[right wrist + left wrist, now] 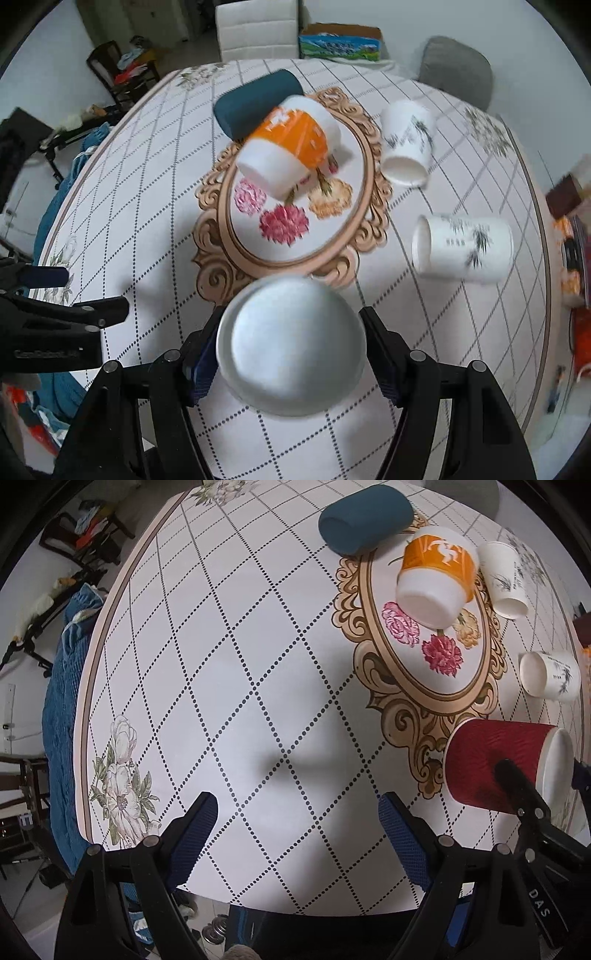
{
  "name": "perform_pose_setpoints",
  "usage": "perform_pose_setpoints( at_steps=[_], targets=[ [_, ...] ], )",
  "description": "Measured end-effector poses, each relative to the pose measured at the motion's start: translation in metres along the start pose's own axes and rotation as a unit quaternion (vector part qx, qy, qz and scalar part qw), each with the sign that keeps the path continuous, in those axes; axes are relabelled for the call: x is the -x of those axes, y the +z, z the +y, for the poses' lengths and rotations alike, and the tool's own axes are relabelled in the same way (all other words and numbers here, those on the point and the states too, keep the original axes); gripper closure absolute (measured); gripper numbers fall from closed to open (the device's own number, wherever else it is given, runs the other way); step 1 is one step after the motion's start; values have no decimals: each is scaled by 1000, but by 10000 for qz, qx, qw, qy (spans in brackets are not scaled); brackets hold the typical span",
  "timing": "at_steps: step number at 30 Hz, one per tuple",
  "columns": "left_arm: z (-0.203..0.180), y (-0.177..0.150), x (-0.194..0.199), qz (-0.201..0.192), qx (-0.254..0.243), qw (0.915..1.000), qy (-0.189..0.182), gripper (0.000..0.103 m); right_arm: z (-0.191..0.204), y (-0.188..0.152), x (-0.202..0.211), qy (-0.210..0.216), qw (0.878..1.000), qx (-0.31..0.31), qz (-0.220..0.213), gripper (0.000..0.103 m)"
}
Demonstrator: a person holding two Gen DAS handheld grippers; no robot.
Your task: Flip cup upside down
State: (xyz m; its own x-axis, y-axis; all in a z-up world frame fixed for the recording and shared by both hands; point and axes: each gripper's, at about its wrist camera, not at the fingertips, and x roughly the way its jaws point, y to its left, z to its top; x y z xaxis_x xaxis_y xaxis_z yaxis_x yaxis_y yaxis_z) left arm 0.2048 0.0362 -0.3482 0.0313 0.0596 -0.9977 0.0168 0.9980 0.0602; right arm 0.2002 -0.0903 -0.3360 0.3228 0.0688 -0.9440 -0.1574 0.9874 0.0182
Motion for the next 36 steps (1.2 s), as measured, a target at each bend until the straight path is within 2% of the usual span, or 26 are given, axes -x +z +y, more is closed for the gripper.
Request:
perform_pose_setpoints(
  at_steps=[1, 5, 11, 16, 19, 20, 22, 30, 36],
  targets=[
    [-3, -2, 3, -36, -40, 10000, 12, 14, -2, -3, 2, -23, 9999, -104, 22, 29],
    [-1, -22, 20, -220, -137, 9996, 65, 14, -9, -13, 15, -27, 9992, -398, 46, 11],
    [-2, -42, 56, -603, -191, 9980, -48, 14, -33, -33, 65, -135, 9944, -1050, -68, 6],
    [-4, -52, 89, -1015, -270, 9944, -124, 14, -43, -45, 107, -731, 9907, -1118, -278, 6],
    [-10, -61, 106, -1217, -273, 9921, -129, 14, -50, -52, 132, -838, 9893, -1114, -430, 6],
    [-12, -65, 113, -1281, -262, 9913, -134, 13, -52, -53, 139, -862, 9890, -1106, -474, 6],
    [-15, -76, 130, -1409, -210, 9897, -148, 4, -56, -60, 157, -883, 9885, -1094, -555, 6],
    [-14, -128, 201, -1979, -24, 9801, -157, 4, -61, -93, 242, -831, 9863, -1032, -986, 5],
    [-9, -170, 250, -2418, 27, 9702, -173, 4, -48, -124, 309, -834, 9826, -866, -1414, 3]
  ],
)
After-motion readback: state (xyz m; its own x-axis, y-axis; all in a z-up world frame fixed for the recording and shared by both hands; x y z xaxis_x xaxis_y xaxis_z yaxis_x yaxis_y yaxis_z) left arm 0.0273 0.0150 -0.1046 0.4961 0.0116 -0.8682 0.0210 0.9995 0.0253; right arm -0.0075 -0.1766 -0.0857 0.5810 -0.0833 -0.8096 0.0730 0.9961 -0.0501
